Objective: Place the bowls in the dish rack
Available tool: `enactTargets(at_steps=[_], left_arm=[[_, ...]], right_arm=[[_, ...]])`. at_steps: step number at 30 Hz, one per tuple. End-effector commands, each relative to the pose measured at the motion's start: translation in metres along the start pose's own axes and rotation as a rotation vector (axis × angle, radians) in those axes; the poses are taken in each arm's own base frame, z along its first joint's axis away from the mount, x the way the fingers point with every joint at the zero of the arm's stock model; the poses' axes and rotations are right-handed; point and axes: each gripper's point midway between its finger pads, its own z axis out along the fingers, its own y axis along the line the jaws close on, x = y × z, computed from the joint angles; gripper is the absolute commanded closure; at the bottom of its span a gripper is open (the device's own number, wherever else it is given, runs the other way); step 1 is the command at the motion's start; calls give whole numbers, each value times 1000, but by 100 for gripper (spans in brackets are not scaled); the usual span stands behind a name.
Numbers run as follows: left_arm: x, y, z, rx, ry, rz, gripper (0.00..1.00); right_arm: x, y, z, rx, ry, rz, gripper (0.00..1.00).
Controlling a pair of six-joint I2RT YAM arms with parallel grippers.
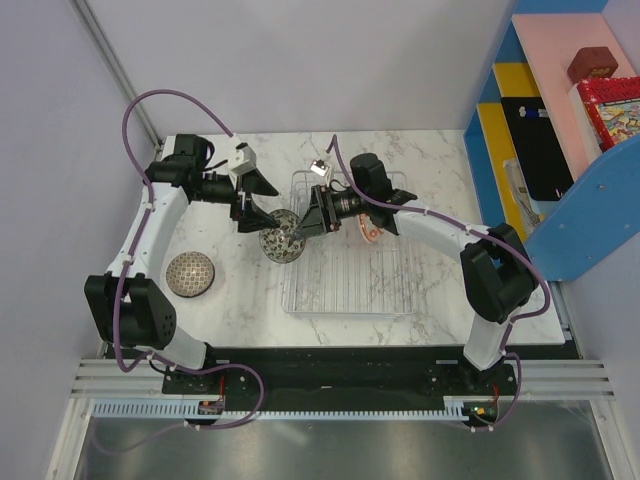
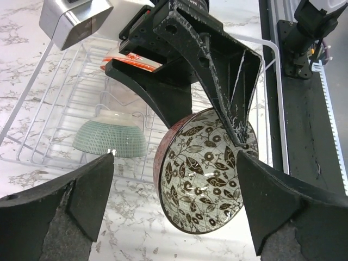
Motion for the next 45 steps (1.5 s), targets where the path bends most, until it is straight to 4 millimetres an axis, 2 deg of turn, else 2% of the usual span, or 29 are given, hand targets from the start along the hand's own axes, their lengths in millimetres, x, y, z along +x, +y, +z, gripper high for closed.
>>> enactTargets(at_steps=[1,3,7,8,10,11,12,16,17,18,19,20,26,28,30,33,34,36,42,45], left_arm=[[-23,-10,-11,-4,-70,25,0],[-31,-13,-22,-27,-98,23,0],[-41,-6,-66,-134,-188,8,0],[-41,-5,-72,-151,-198,5,0],[-34,-1,-86,-202,-207,-21,0],[-31,0,-89,-213,-207,-32,0],[-25,2,-92,-231,-203,-56,0],[-3,1,-95,-274,-174,-106,0],[-1,-3,-95,-280,-170,-90,0],[9,-6,-92,-281,-164,-110,0],[14,-8,-91,-286,-157,-113,0],[20,-13,-89,-287,-153,-112,0],[35,-23,-83,-282,-148,-122,0],[37,-24,-82,-281,-150,-121,0],[39,-26,-81,-279,-152,-123,0],[41,-27,-80,-278,-152,-123,0],[42,-28,-79,-276,-153,-129,0],[44,-29,-78,-274,-153,-129,0],[49,-29,-79,-288,-132,-142,0],[51,-32,-79,-299,-120,-139,0]], right_arm=[[-18,19,-7,9,-43,-126,100],[-22,15,-10,47,-55,-160,100],[-22,8,-17,121,-47,-163,100],[-27,12,-19,134,-57,-187,100],[-28,7,-24,192,-61,-213,100],[-32,12,-29,209,-73,-239,100],[-36,8,-32,256,-86,-258,100],[-41,6,-54,390,-98,-368,100],[-44,12,-60,408,-111,-395,100],[-45,13,-65,427,-114,-411,100],[-44,10,-71,467,-105,-443,100],[-47,18,-77,480,-112,-475,100],[-42,19,-117,653,-37,-658,100],[-30,12,-128,705,22,-669,100],[-27,3,-140,781,45,-720,100],[-8,-18,-159,905,74,-758,100],[-5,-13,-164,925,67,-787,100],[1,-20,-178,1005,77,-820,100],[28,-28,-191,1084,131,-887,100],[44,-30,-189,1105,178,-923,100]])
